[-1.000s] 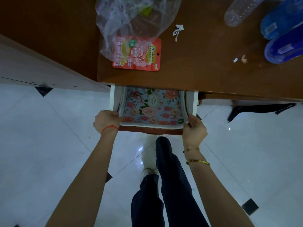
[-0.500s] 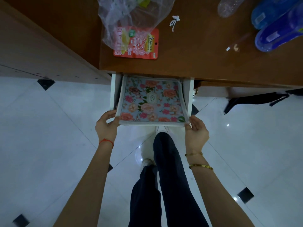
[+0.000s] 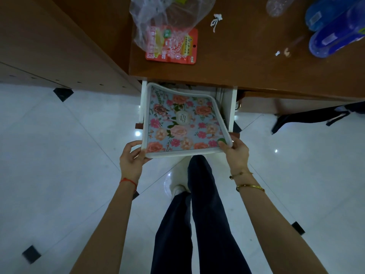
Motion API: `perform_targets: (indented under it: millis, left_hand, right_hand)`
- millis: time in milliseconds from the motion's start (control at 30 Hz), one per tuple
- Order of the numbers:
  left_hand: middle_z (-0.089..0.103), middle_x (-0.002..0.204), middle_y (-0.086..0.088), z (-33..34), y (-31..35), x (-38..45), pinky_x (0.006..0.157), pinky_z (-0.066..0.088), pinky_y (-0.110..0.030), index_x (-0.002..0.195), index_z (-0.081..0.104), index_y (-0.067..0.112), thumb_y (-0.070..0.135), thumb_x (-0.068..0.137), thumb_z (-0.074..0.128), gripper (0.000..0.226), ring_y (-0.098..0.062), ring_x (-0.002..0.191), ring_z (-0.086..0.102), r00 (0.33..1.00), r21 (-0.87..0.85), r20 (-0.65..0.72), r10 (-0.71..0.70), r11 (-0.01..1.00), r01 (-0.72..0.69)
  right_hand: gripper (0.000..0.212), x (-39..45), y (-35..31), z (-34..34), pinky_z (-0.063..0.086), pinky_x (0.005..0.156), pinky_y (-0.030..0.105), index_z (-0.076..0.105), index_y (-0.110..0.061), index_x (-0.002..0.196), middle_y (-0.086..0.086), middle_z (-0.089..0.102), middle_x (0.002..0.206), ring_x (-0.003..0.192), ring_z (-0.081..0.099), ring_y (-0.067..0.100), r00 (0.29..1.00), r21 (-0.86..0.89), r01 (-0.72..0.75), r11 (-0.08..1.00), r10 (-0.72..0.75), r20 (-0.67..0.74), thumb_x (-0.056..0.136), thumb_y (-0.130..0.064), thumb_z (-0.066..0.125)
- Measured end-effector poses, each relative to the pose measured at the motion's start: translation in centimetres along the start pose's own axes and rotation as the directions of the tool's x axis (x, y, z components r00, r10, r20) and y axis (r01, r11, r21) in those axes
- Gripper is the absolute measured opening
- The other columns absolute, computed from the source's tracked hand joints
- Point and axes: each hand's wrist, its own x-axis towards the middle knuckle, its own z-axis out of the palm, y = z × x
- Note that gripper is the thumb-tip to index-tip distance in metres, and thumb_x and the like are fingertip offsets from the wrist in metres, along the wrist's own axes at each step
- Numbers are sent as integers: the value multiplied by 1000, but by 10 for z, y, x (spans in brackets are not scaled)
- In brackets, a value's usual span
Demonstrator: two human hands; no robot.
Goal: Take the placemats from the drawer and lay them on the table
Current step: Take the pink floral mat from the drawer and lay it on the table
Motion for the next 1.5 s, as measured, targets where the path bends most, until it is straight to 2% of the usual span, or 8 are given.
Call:
perform_targets:
  millis: [300, 467, 633, 867, 1067, 1200, 1333, 1500]
  left_hand:
    - [69, 106, -16, -17, -12, 11, 75, 60, -32, 125, 56, 12, -1, 89, 62, 39, -23, 102, 68, 983, 67, 155, -93, 994, 83]
    - [69, 105, -11, -20, -14, 14, 76, 60, -35, 120, 54, 17, 2, 83, 70, 44, -28, 104, 65, 967, 176, 209, -146, 978, 110]
    - [70, 105, -4, -5, -15, 32, 82, 56, -31, 122, 50, 28, 7, 76, 78, 57, -17, 97, 68, 966, 252, 231, -113, 966, 52]
    - [69, 103, 2, 0, -11, 24, 75, 58, -23, 115, 46, 44, 3, 77, 76, 63, -6, 90, 69, 948, 243, 318, -29, 969, -52]
    - [68, 108, -7, -6, 14, -20, 86, 55, -37, 128, 40, 33, -1, 82, 70, 65, -21, 100, 67, 933, 251, 360, 22, 961, -120]
    - [69, 106, -1, -16, 46, -71, 91, 54, -38, 128, 48, 20, -2, 83, 68, 54, -17, 99, 67, 933, 256, 348, 92, 948, -189]
    - [71, 99, 11, -32, 90, -136, 88, 55, -28, 123, 53, 11, -10, 84, 63, 46, -7, 94, 68, 913, 195, 363, 188, 943, -271]
    - [73, 90, 19, -63, 135, -216, 76, 53, -14, 126, 48, 3, -13, 85, 61, 46, 0, 87, 69, 871, 161, 386, 303, 908, -387]
  right_hand:
    - [35, -20, 23, -18, 56, 86, 36, 56, -13, 117, 13, 65, 112, 100, 65, 26, 977, 7, 142, 990, -141, 162, 86, -1, 67]
    - [47, -27, 30, -26, 57, 80, 19, 46, -17, 125, -2, 62, 112, 100, 63, 7, 959, -23, 100, 995, -91, 270, 87, 3, 65]
    - [55, -8, 25, -15, 56, 87, 23, 43, -16, 126, 0, 62, 113, 95, 66, -1, 955, -1, 85, 996, -81, 287, 83, 6, 68]
    - [64, -13, 15, -16, 53, 97, 40, 35, -10, 137, 18, 51, 130, 118, 56, 27, 929, -2, 248, 969, -238, 284, 83, 13, 62]
    - [66, -58, -6, -41, 53, 94, 28, 35, -12, 140, 6, 55, 124, 115, 58, 15, 909, 21, 316, 948, -309, 279, 84, 14, 61]
    - [62, -108, -27, -72, 53, 89, 20, 37, -10, 138, -7, 56, 118, 109, 60, 4, 895, 34, 381, 924, -378, 235, 85, 12, 61]
    - [60, -173, -55, -104, 54, 90, 25, 38, -11, 137, 4, 56, 123, 111, 60, 11, 878, 90, 432, 898, -441, 188, 85, 10, 61]
    - [57, -249, -81, -139, 54, 88, 22, 41, -8, 134, -1, 57, 116, 106, 61, 5, 842, 131, 500, 856, -516, 159, 84, 11, 62]
